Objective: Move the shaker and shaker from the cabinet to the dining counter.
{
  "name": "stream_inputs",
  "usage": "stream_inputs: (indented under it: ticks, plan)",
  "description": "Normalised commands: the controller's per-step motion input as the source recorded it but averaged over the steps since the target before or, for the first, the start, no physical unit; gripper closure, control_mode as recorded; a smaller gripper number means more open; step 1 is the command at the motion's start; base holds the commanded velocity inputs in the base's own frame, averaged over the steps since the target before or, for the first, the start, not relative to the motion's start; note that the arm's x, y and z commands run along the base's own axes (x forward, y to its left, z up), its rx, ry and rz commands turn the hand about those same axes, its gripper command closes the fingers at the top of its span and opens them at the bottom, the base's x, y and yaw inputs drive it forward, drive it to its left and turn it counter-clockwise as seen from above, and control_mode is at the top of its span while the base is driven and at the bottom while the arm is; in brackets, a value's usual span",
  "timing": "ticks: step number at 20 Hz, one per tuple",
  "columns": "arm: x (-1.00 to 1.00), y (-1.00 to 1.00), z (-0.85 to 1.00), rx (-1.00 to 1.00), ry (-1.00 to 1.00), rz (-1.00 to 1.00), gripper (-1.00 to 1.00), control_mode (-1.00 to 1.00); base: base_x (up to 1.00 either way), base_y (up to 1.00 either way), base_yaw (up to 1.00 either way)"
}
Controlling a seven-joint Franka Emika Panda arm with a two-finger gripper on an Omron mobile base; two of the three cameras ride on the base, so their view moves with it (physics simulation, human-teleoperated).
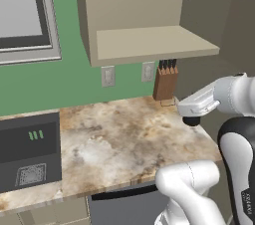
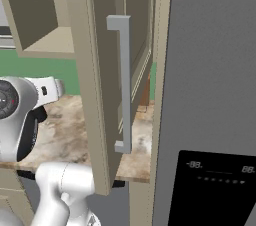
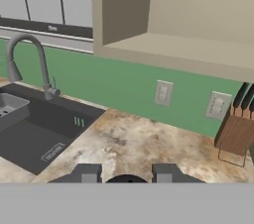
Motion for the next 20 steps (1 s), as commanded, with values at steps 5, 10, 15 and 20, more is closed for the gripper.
stream_inputs:
  ticks: [5, 10, 15, 20]
  plan:
    - [0.00, 0.00, 0.00, 0.00, 0.00, 0.00, 1.00, 1.00, -0.52, 0.00, 0.00]
    - [0.00, 0.00, 0.00, 0.00, 0.00, 0.00, 1.00, 1.00, -0.90, 0.00, 0.00]
    - [0.00, 0.00, 0.00, 0.00, 0.00, 0.00, 1.00, 1.00, -0.71, 0.00, 0.00]
    - [0.00, 0.00, 0.00, 0.00, 0.00, 0.00, 1.00, 1.00, -0.33, 0.00, 0.05]
